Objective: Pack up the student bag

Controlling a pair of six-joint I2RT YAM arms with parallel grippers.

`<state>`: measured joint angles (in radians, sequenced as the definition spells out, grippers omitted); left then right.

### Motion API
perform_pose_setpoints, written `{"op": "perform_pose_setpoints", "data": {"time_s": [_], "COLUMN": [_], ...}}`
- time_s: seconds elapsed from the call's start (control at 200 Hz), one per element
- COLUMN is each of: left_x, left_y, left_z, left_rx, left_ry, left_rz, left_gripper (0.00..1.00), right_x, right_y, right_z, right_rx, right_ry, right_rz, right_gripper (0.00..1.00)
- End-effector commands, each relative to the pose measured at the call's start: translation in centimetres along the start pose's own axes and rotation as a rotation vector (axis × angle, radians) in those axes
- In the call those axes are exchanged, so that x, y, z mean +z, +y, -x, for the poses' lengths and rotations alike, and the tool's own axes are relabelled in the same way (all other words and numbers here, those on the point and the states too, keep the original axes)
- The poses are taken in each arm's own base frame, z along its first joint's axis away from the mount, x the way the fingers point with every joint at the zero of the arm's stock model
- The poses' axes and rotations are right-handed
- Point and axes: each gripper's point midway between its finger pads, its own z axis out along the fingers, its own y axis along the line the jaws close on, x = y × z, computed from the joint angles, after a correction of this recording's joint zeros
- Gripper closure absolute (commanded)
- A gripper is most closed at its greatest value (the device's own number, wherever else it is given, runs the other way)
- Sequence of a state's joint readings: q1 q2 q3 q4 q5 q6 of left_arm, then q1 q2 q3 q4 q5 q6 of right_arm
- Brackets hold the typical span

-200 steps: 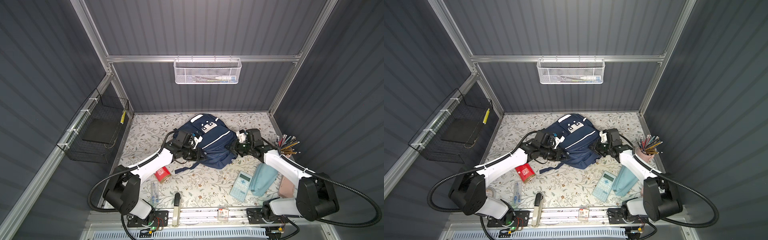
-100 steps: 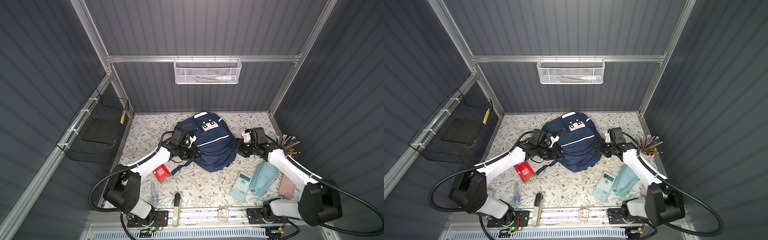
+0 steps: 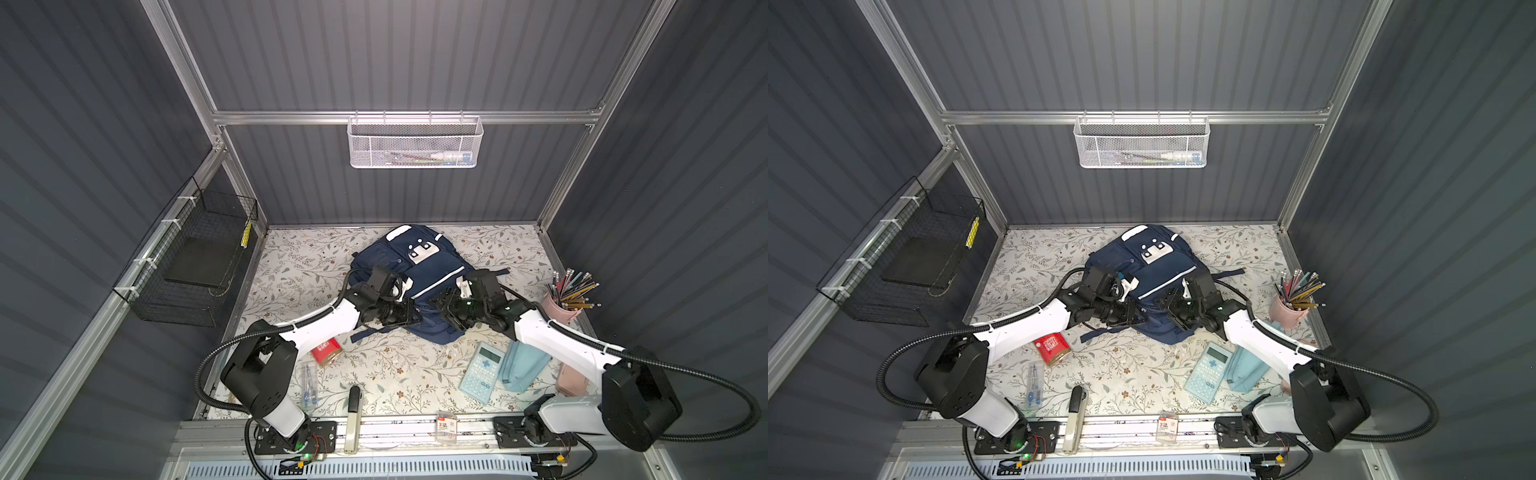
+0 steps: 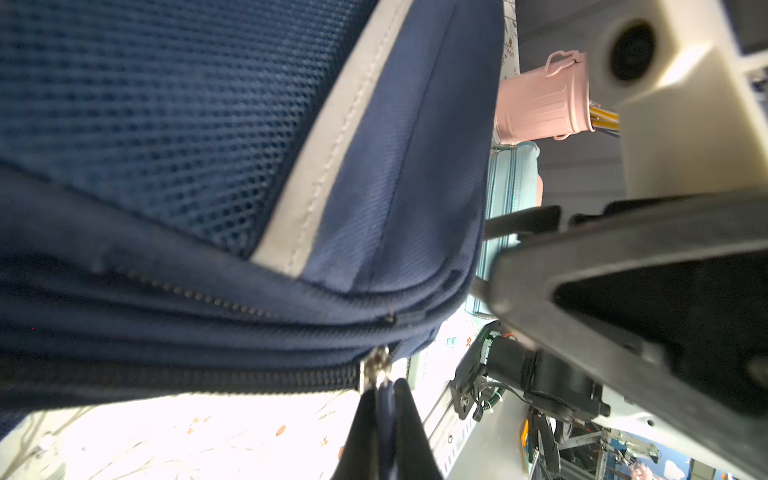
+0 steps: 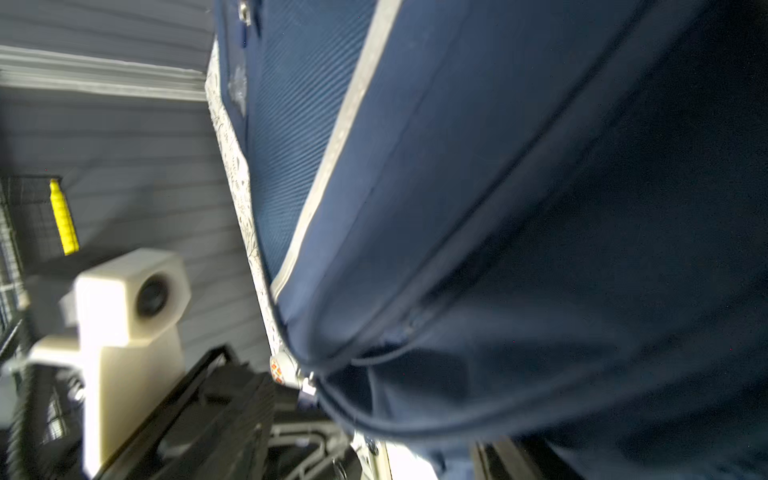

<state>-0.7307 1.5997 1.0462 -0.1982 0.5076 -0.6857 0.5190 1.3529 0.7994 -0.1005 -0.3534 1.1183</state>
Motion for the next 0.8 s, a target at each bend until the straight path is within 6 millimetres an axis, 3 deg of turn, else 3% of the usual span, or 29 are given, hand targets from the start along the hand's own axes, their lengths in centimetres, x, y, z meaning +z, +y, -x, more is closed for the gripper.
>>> {"op": "perform_pose_setpoints", "data": {"time_s": [0.0,0.12,0.16,0.235,0.28,0.415,0.65,0.795], "left_x": [0.3,0.4,0.3,0.0,-0.1,-0.7,-5.0,-6.1], "left_y": [-3.5,-4.4,-4.6,-4.3,-3.7,-0.1,5.3,8.2], "left_z": [0.5,0.1,0.0,-0.2,-0.4,-0.6,1.7,3.0], "left_rx": [0.048,0.051,0.052,0.06,0.063,0.028,-0.035,-0.089], "left_ry": [-0.028,-0.039,-0.042,-0.045,-0.043,-0.029,-0.099,-0.124], "left_rz": [-0.068,-0.091,-0.095,-0.082,-0.05,0.053,0.151,0.158], "left_gripper": [1.0,1.0,1.0,1.0,1.0,1.0,1.0,1.0], "right_x": [0.4,2.0,2.4,2.4,2.1,0.7,-0.3,-0.5], "right_y": [0.7,-1.2,-1.6,-2.3,-2.4,-2.0,-1.9,-0.9], "right_z": [1.6,1.4,1.4,1.8,2.0,2.4,3.3,3.4], "right_rx": [0.021,0.039,0.042,0.036,0.019,-0.093,-0.148,-0.241], "right_ry": [-0.076,-0.052,-0.049,-0.056,-0.064,-0.052,0.032,0.063], "right_rz": [0.024,-0.012,-0.01,-0.025,-0.027,-0.095,-0.022,-0.017], "right_gripper": [0.29,0.38,0.51,0.89,1.0,1.0,1.0,1.0]}}
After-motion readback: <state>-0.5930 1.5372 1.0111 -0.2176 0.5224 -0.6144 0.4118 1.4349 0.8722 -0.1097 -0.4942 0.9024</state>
